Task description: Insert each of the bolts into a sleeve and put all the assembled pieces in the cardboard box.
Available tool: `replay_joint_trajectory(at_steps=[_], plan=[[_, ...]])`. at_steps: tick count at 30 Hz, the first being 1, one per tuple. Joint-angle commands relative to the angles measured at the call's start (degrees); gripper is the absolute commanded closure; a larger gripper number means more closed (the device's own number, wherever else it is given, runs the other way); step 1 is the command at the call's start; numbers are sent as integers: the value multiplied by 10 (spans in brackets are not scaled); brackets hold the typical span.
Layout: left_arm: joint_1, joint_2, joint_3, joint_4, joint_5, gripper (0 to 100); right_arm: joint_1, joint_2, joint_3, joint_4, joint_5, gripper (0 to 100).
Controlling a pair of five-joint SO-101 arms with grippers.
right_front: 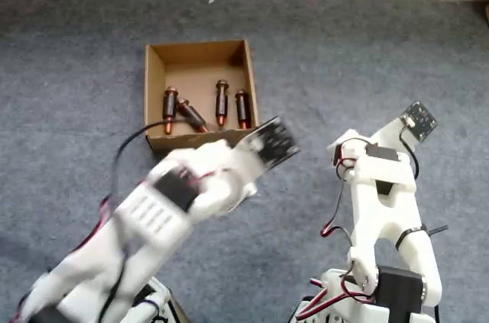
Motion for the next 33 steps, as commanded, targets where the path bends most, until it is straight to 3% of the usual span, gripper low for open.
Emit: replay_joint_trajectory(at_steps=[1, 12, 17, 25, 29, 33], plan=[[5, 197, -110, -37, 4, 873, 7, -29, -4, -10, -5, 993], [-34, 504, -298, -38, 4, 886, 3, -29, -4, -10, -1, 993], [-35, 557, -348, -14, 4, 998, 3, -30, -7, -10, -1, 993], [-26, 512, -347, 32, 21, 995, 6, -30, -7, -11, -1, 993], [-27, 430, -327, 52, 90, 995, 6, -30, -7, -15, -1, 993], [-26, 309, -236, 36, 98, 995, 6, -30, -7, -15, -1, 993]])
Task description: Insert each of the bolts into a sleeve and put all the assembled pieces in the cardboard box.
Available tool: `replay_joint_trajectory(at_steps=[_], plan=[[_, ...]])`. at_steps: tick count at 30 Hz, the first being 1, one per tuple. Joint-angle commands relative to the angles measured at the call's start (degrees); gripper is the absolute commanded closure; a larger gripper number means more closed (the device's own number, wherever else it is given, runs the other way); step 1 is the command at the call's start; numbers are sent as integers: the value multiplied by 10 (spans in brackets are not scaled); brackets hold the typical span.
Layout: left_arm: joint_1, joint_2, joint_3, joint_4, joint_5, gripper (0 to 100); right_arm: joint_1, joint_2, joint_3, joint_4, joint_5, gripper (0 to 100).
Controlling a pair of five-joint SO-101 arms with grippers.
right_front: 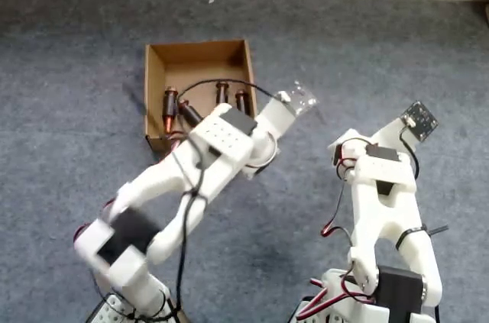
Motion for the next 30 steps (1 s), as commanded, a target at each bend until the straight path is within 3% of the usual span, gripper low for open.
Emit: replay_joint_trajectory(at_steps=[1, 8, 15, 24, 30], plan=[[5, -162, 87, -20, 18, 995, 6, -30, -7, -11, -1, 993], [-57, -412, 240, -73, 144, 994, 6, -30, -7, -11, -1, 993], [-144, -562, 320, -69, 246, 993, 4, -30, -7, -11, -1, 993], [-197, -668, 456, -74, 262, 994, 4, -30, -5, -11, -1, 993], [-166, -687, 459, -130, 259, 966, 4, -29, -7, -11, -1, 993]])
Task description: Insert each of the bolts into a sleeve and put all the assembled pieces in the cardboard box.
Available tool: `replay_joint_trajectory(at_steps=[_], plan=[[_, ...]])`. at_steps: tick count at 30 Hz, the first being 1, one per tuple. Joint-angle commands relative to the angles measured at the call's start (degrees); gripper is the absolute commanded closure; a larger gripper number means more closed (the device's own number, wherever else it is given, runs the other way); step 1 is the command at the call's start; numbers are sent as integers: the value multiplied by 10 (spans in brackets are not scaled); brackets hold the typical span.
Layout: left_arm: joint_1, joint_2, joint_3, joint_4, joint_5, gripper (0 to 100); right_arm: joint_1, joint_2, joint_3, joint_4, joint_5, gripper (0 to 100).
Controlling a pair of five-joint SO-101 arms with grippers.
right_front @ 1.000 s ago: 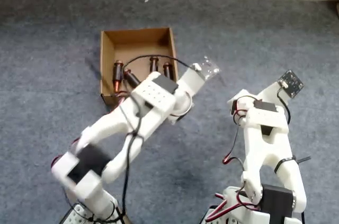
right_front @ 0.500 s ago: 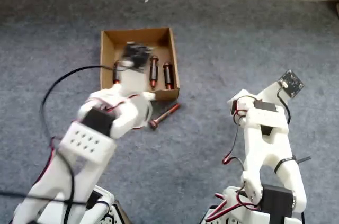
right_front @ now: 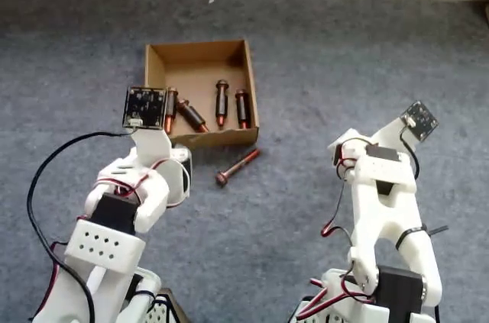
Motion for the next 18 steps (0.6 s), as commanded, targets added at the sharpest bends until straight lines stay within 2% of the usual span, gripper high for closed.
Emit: replay_joint_trajectory(at_steps=[1, 8, 14, 18], plan=[[42, 7, -26, -28, 3, 941, 4, -29, -7, -9, -1, 993], [112, 242, -193, 33, -4, 806, 5, -29, -5, -9, 0, 993], [146, 489, -375, 102, -152, 790, 6, -29, -5, -9, 0, 993], [157, 618, -470, 120, -196, 790, 6, -29, -6, -9, 0, 993]])
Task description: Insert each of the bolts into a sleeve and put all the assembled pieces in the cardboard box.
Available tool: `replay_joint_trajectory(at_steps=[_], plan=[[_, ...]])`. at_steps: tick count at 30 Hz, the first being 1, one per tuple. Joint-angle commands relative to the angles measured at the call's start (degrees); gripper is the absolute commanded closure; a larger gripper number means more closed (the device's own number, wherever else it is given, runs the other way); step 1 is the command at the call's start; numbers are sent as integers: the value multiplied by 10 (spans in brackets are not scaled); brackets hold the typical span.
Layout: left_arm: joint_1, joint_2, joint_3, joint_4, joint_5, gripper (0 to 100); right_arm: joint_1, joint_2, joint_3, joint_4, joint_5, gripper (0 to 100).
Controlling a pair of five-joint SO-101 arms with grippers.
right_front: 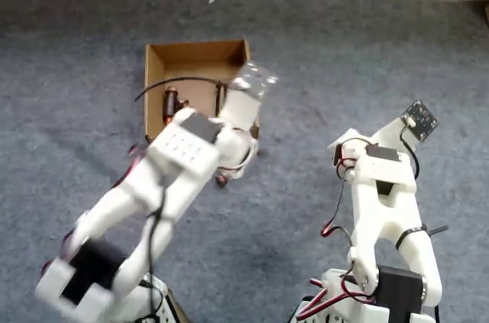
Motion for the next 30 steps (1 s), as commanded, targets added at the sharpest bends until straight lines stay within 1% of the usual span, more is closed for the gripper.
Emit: replay_joint_trajectory(at_steps=[1, 4, 7, 14, 18, 20, 23, 24, 28, 30], plan=[[17, 138, -124, 18, -50, 790, 6, -29, -7, -9, 0, 993], [17, 208, -174, 20, -68, 790, 6, -29, -7, -9, 0, 993], [17, 260, -213, 21, -68, 790, 6, -29, -7, -9, 0, 993], [13, 355, -267, 22, -69, 790, 6, -29, -7, -9, 0, 993], [15, 378, -300, 62, -69, 796, 6, -29, -7, -9, 0, 993], [17, 378, -306, 76, -68, 848, 6, -29, -7, -9, 0, 993], [18, 374, -311, 80, -68, 976, 6, -29, -7, -9, 0, 993], [18, 373, -311, 81, -69, 1000, 6, -29, -7, -9, 0, 993], [22, 371, -311, 109, -63, 995, 6, -29, -7, -9, 0, 993], [27, 353, -306, 124, -40, 995, 6, -29, -7, -9, 0, 993]])
